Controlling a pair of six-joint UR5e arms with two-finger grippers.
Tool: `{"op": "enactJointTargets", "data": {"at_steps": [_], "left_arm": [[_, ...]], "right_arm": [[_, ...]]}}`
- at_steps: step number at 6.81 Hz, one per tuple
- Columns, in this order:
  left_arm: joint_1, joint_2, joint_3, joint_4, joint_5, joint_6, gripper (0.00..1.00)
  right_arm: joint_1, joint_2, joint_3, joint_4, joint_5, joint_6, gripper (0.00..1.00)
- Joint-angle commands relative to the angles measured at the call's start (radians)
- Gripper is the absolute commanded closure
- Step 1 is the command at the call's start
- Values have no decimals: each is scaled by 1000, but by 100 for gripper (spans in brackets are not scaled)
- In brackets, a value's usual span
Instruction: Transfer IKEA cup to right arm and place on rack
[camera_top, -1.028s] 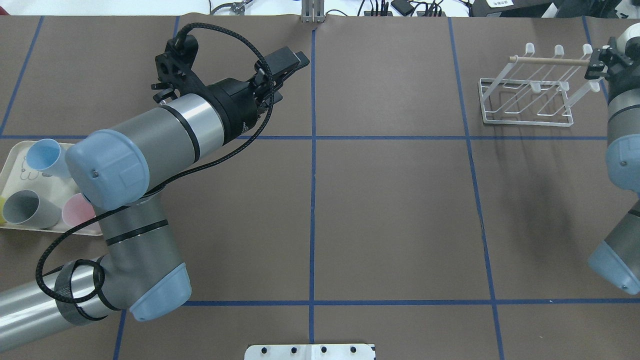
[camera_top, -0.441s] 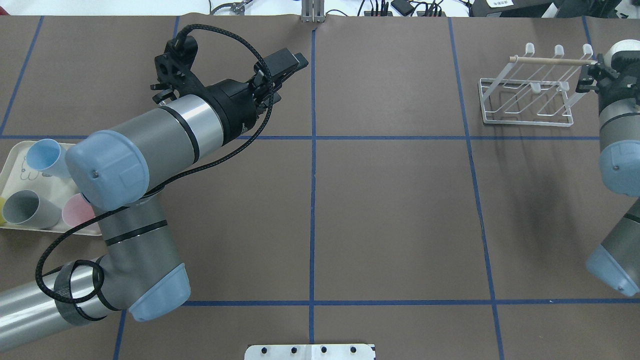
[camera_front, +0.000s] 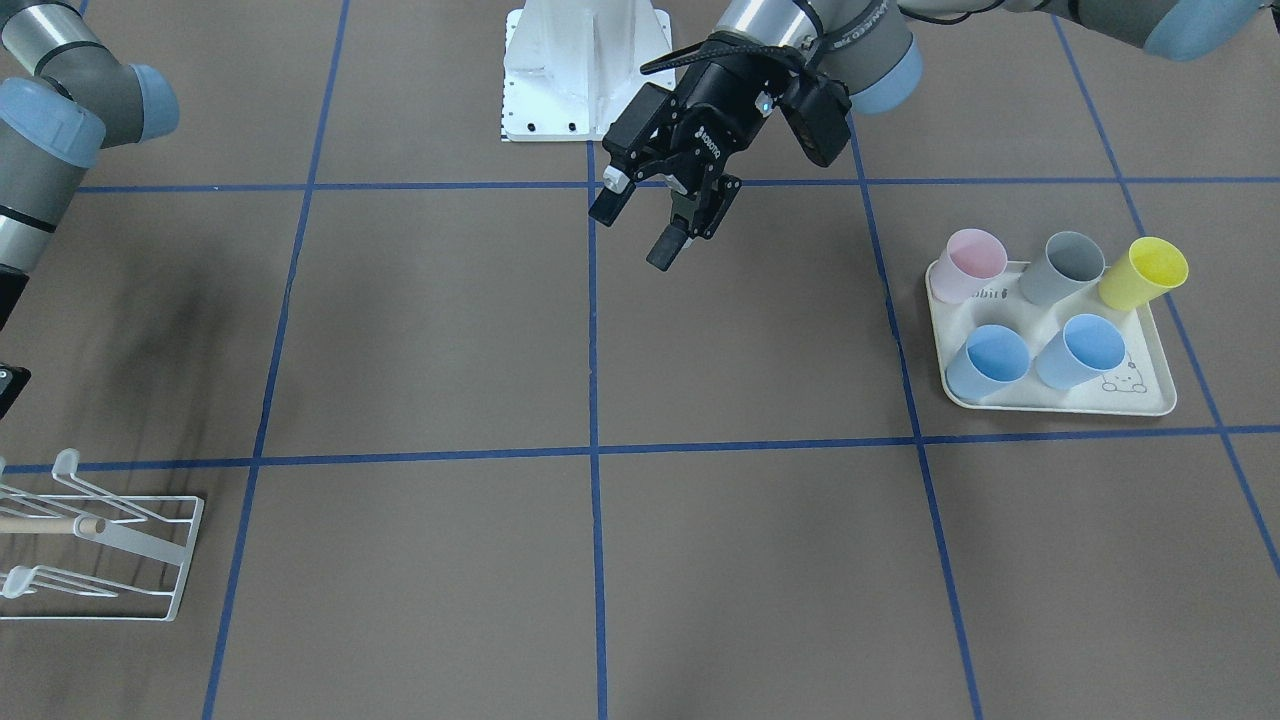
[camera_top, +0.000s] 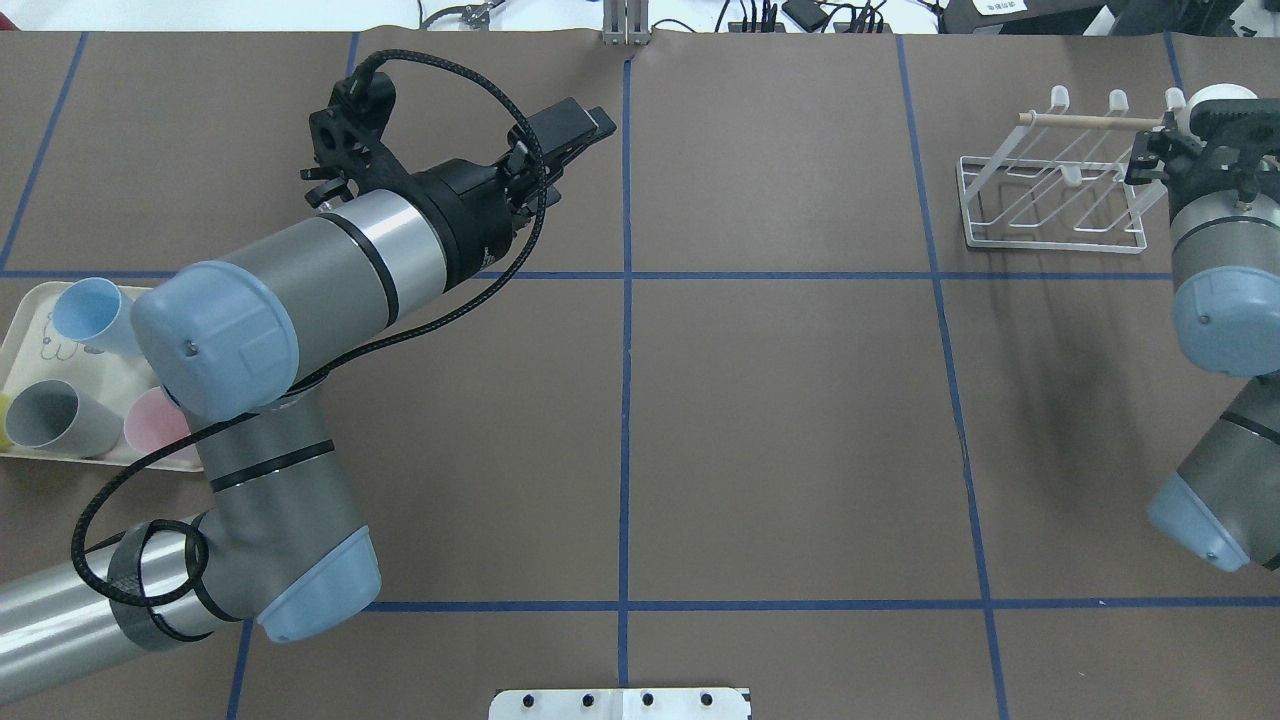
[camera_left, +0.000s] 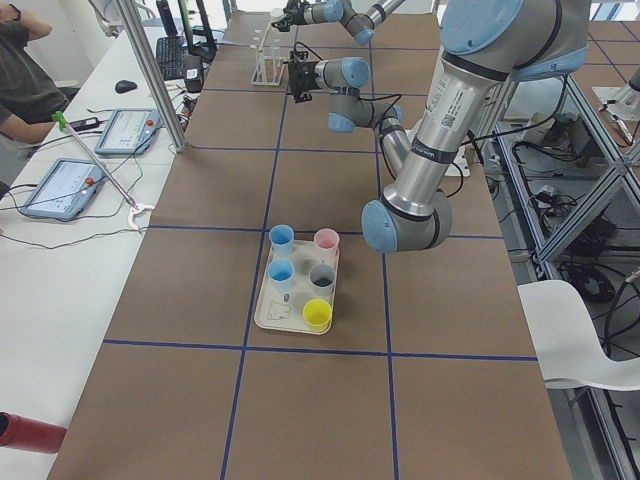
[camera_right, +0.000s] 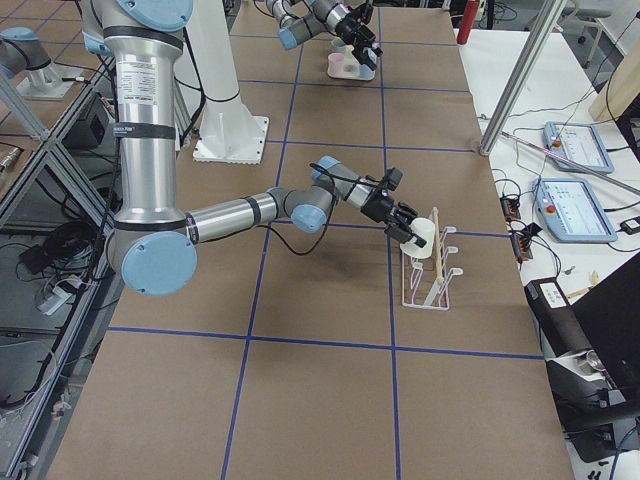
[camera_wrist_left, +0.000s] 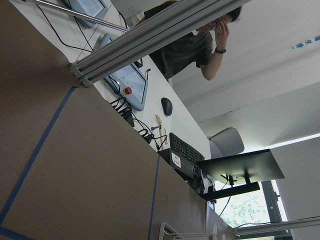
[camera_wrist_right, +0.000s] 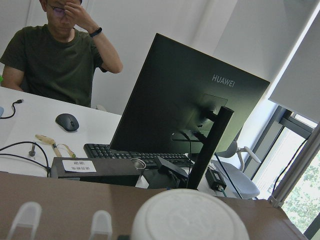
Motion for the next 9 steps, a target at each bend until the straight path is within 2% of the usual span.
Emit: {"op": "enactJointTargets", "data": {"at_steps": [1, 9], "left_arm": [[2, -1, -1, 0, 0, 0, 0], [3, -1, -4, -5, -2, -1, 0]], "right_arm": [[15, 4, -7, 0, 11, 0, 100], [23, 4, -66, -1, 27, 29, 100]]}}
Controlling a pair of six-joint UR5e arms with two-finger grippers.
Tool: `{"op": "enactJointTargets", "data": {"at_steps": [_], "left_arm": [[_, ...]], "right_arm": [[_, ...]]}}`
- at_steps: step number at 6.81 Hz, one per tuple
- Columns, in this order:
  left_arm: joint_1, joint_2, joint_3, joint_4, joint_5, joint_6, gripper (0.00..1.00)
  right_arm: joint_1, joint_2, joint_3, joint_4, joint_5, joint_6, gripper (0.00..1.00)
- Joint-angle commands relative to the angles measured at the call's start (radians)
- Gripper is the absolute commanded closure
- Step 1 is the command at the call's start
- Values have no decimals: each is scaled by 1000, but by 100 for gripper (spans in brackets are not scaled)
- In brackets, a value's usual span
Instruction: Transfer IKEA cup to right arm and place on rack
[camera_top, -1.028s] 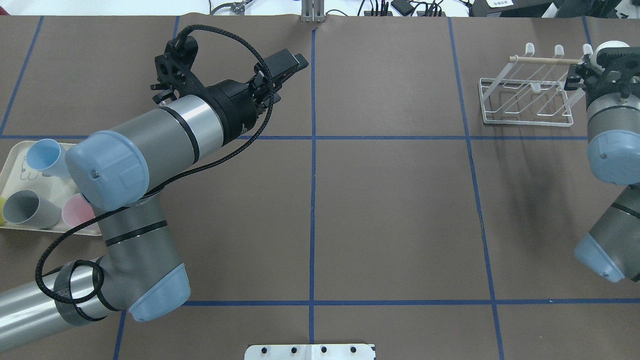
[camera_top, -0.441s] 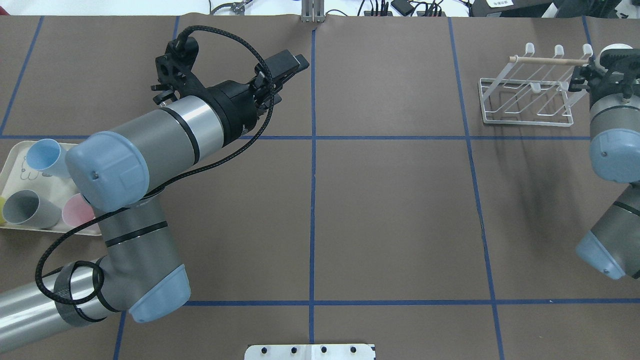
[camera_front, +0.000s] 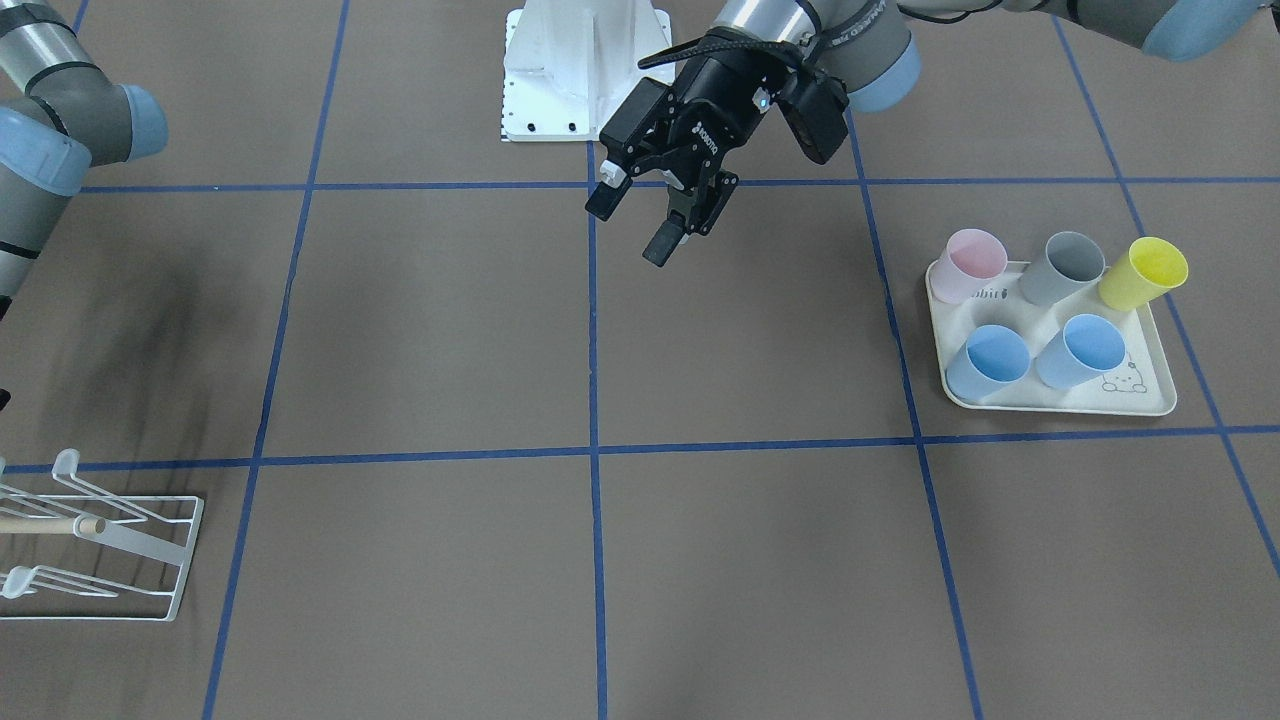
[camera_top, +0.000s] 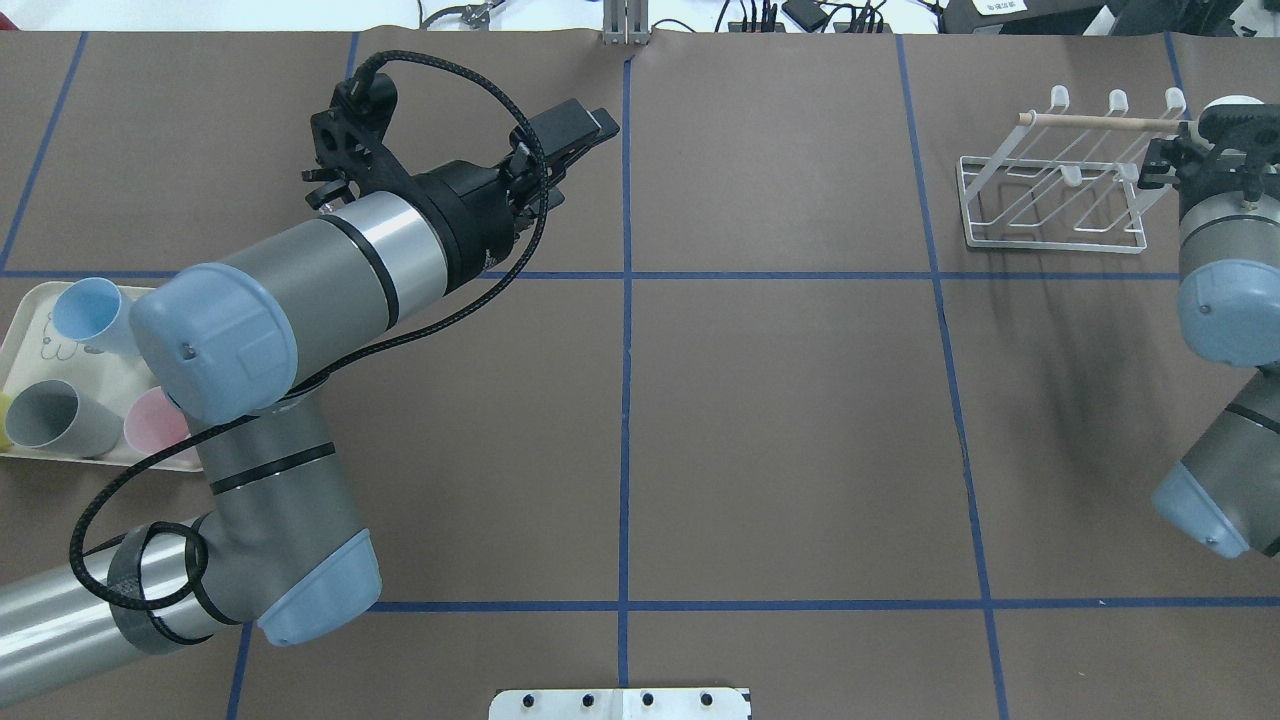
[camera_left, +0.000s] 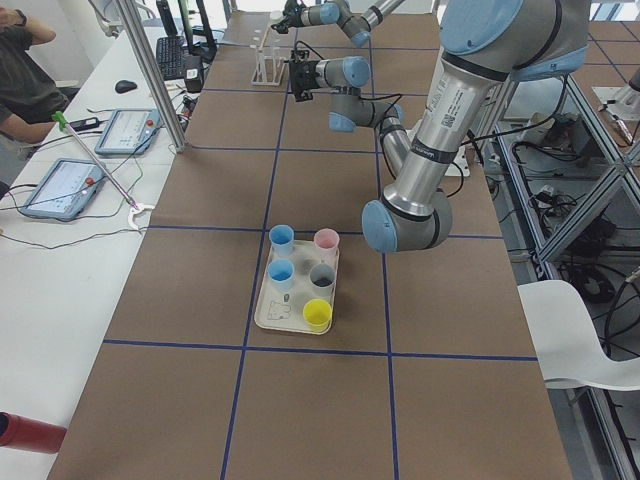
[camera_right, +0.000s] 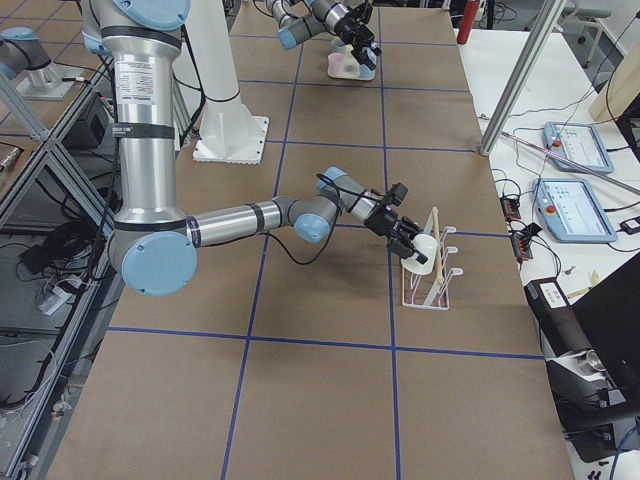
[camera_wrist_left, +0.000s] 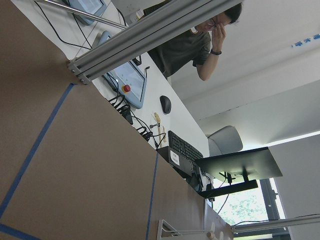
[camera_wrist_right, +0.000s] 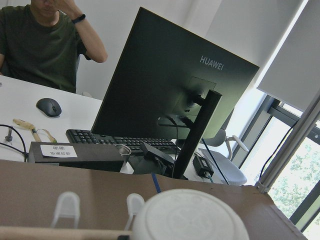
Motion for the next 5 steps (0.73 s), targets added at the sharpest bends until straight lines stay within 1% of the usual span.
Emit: {"op": "enactJointTargets", "data": {"at_steps": [1, 5], "left_arm": [[0, 0, 1, -1, 0, 0, 0], [0, 2, 1, -1, 0, -2, 0]], "right_arm": [[0, -2, -3, 0, 1, 4, 100], [-2, -2, -13, 0, 1, 6, 100]]}}
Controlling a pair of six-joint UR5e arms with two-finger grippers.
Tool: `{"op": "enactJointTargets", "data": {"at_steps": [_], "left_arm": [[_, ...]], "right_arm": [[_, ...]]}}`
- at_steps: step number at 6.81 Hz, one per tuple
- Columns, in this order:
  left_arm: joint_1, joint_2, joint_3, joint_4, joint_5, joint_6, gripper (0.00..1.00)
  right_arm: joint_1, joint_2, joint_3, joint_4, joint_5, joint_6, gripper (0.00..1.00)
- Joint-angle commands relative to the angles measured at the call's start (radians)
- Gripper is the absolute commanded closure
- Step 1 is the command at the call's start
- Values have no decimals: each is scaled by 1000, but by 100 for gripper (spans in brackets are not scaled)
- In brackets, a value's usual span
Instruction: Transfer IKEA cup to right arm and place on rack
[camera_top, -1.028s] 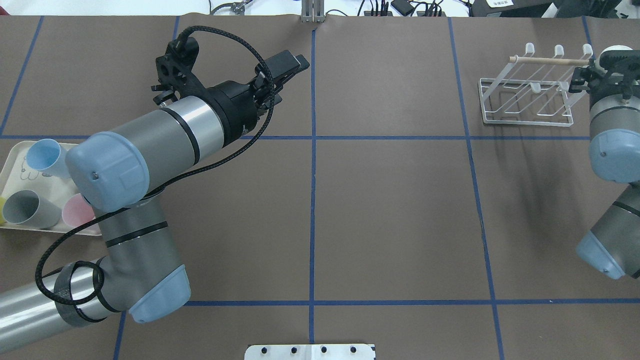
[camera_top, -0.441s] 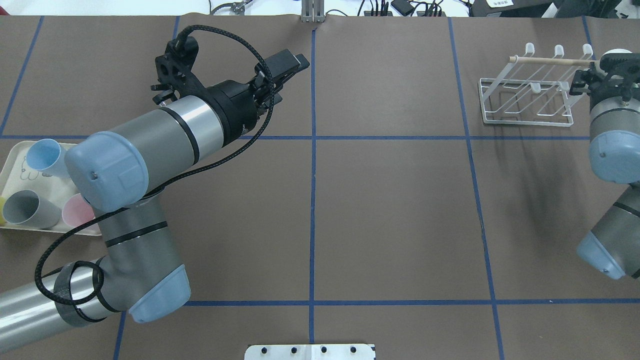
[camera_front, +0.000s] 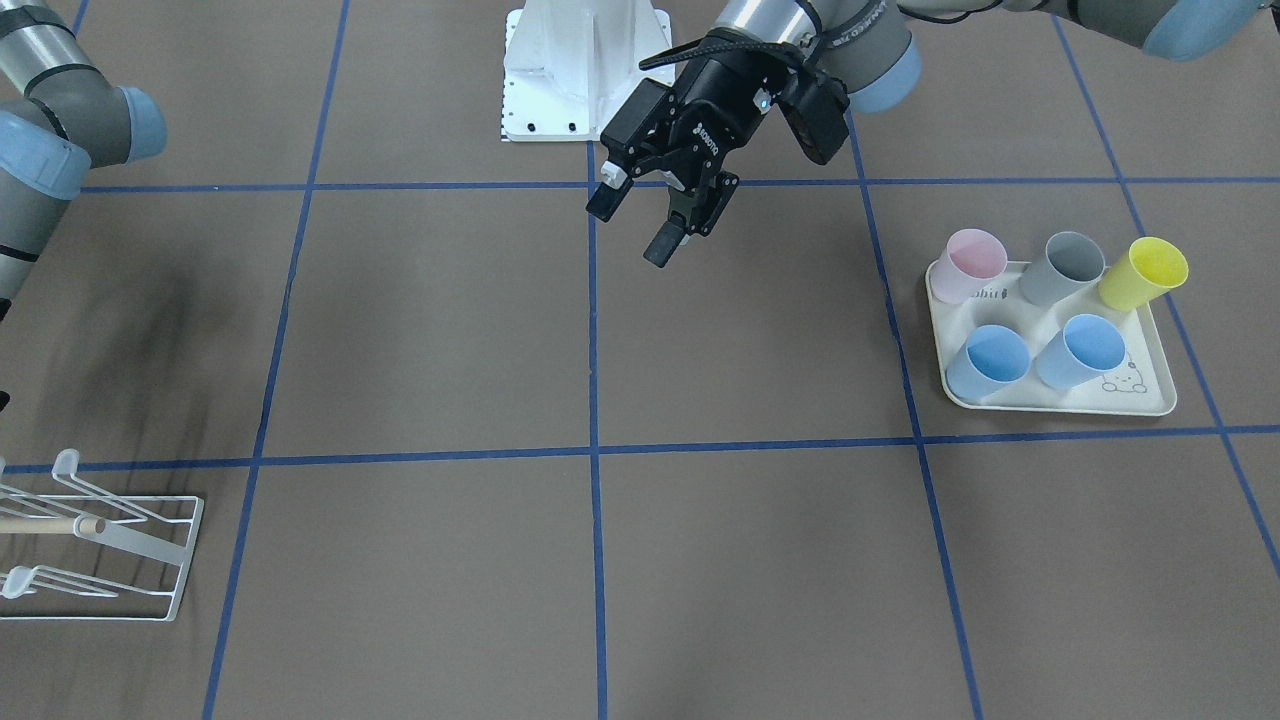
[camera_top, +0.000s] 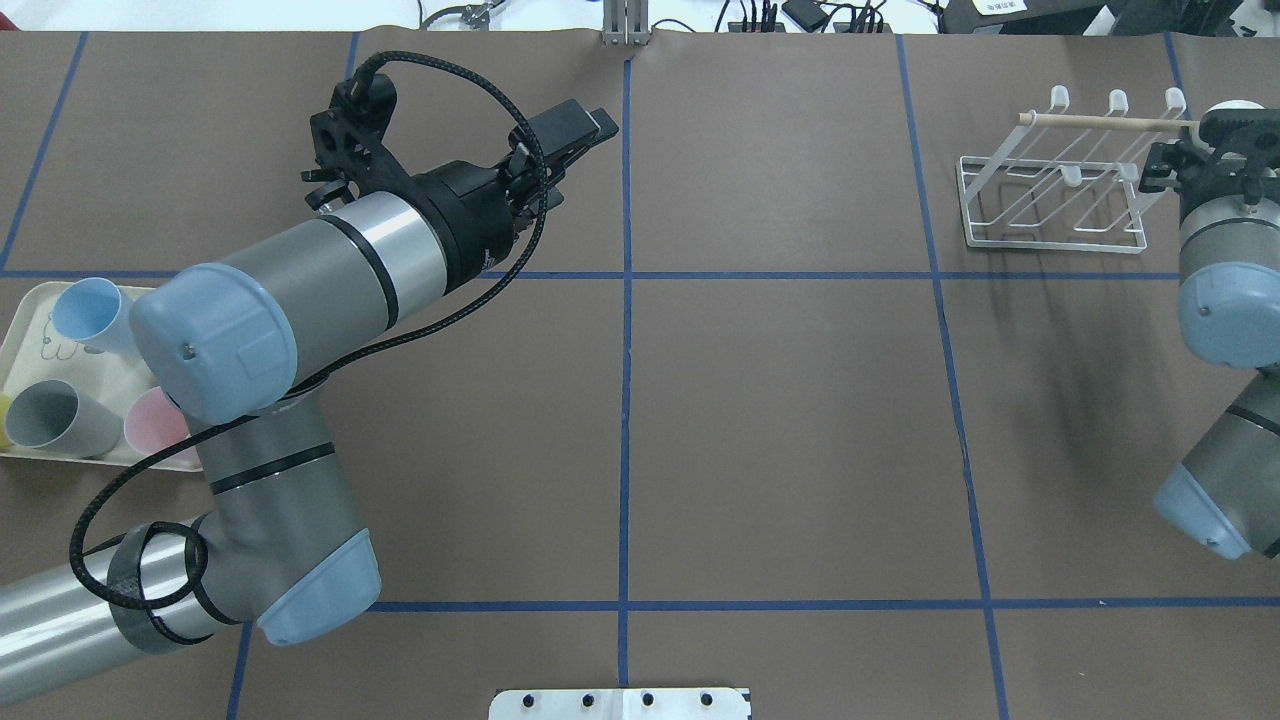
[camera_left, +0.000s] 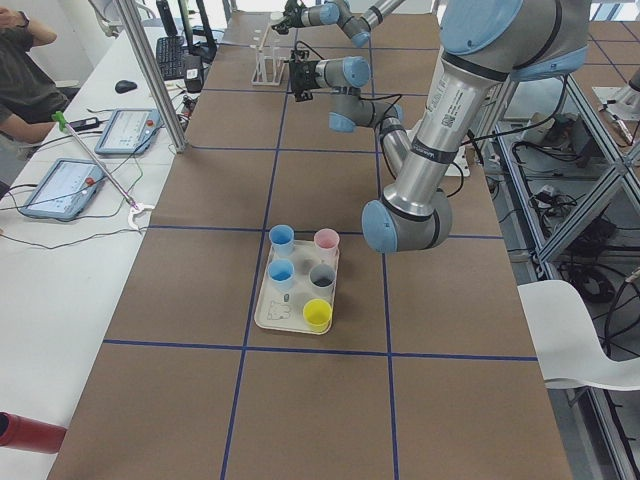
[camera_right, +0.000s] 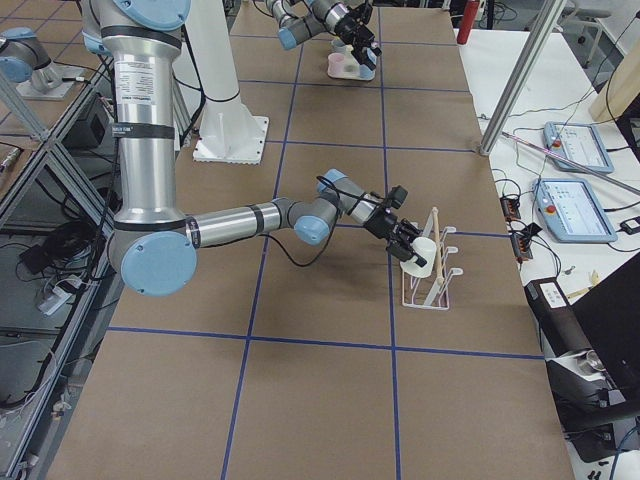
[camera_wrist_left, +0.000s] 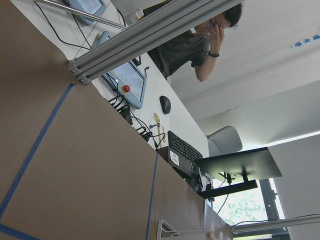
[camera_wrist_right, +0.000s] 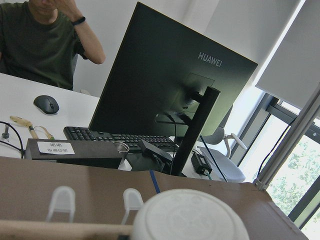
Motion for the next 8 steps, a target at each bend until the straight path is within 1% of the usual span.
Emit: {"op": "enactJointTargets", "data": {"at_steps": [1, 5, 6, 7, 8], "left_arm": [[0, 0, 0, 0, 0, 0, 0], [0, 2, 0, 0, 0, -4, 0], [0, 6, 0, -3, 0, -5, 0], [0, 6, 0, -5, 0, -7, 0], [0, 6, -2, -5, 0, -8, 0]], "right_arm": [[0, 0, -5, 0, 0, 0, 100], [-2, 1, -11, 0, 20, 0, 100], [0, 1, -11, 0, 24, 0, 60], [0, 1, -11, 2, 25, 0, 2], [0, 1, -10, 3, 25, 9, 1]]}}
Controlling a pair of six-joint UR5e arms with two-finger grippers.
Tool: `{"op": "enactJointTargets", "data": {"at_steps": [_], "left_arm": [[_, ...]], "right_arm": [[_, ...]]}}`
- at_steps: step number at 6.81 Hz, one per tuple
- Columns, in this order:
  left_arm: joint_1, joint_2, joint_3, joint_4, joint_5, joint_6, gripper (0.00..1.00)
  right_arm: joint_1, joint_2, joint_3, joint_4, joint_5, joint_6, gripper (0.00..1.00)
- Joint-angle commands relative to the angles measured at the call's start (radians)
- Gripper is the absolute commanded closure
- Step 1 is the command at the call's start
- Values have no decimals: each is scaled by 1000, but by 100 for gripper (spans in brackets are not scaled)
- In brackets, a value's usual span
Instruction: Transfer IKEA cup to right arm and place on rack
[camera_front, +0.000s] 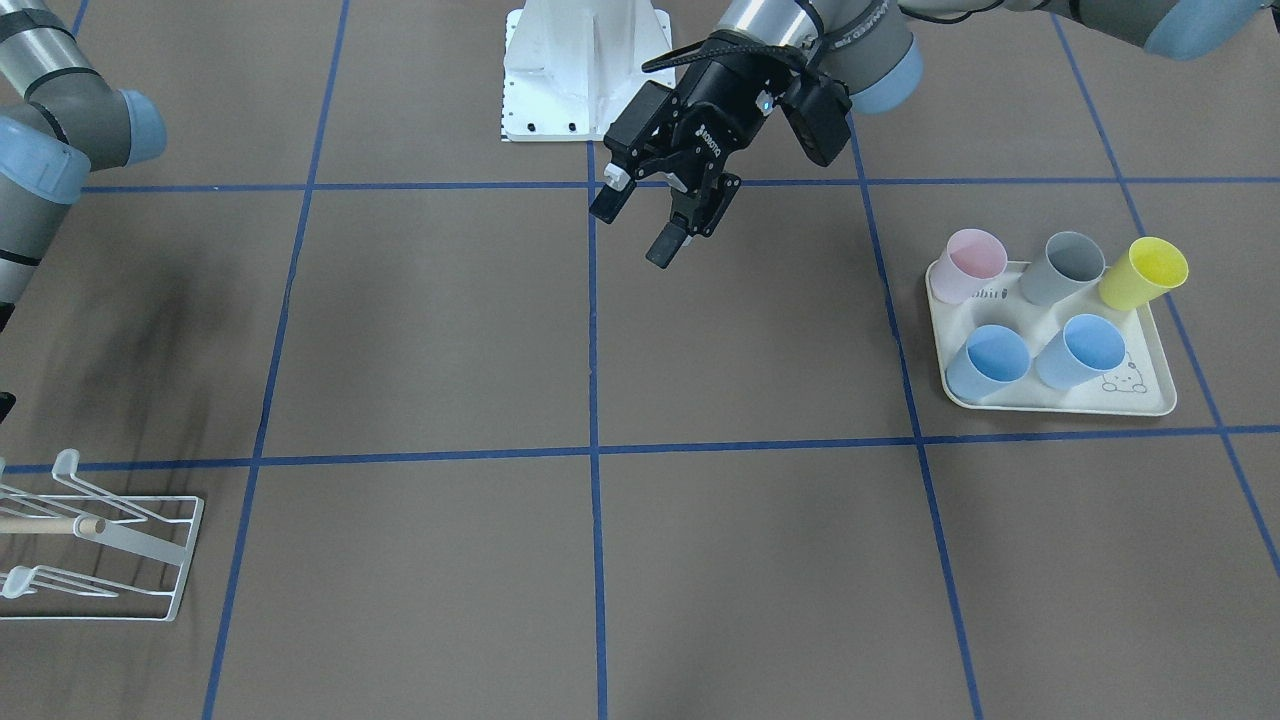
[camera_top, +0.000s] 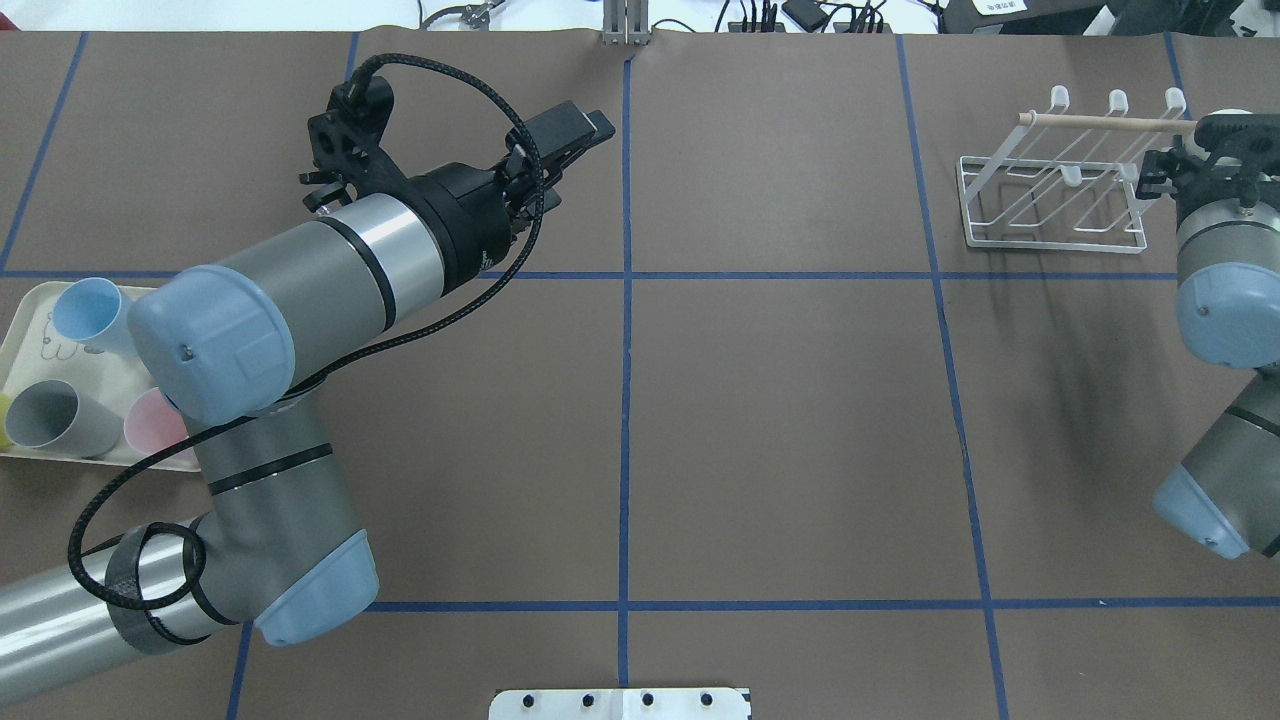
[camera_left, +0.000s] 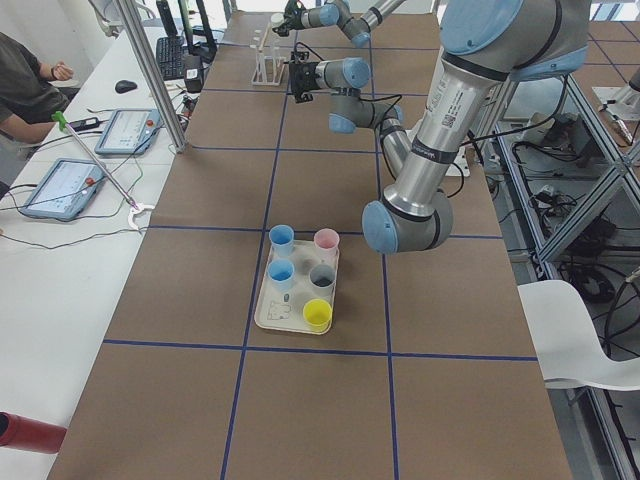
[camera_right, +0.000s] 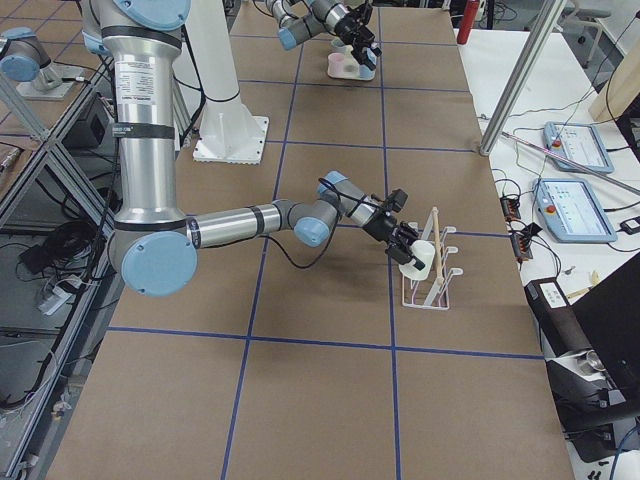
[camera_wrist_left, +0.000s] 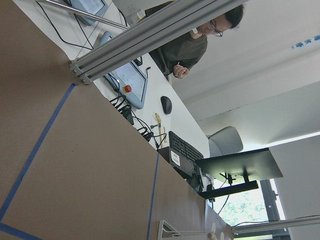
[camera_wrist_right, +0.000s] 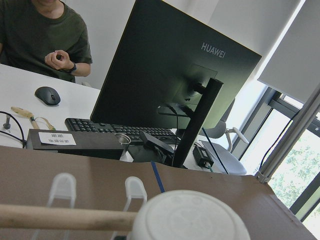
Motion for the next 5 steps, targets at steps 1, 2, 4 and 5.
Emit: {"op": "enactJointTargets", "data": {"at_steps": [1, 2, 4, 5], "left_arm": [[0, 1, -1, -1, 0, -3, 0], [0, 1, -1, -1, 0, -5, 0], [-2, 2, -33, 10, 0, 0, 0], [-5, 26, -78, 33, -14, 7, 0]], "right_arm": [[0, 0, 1, 2, 1, 16, 1], [0, 0, 4, 2, 1, 16, 1], [5, 0, 67, 3, 20, 67, 1], [20, -1, 140, 2, 54, 71, 1]]}}
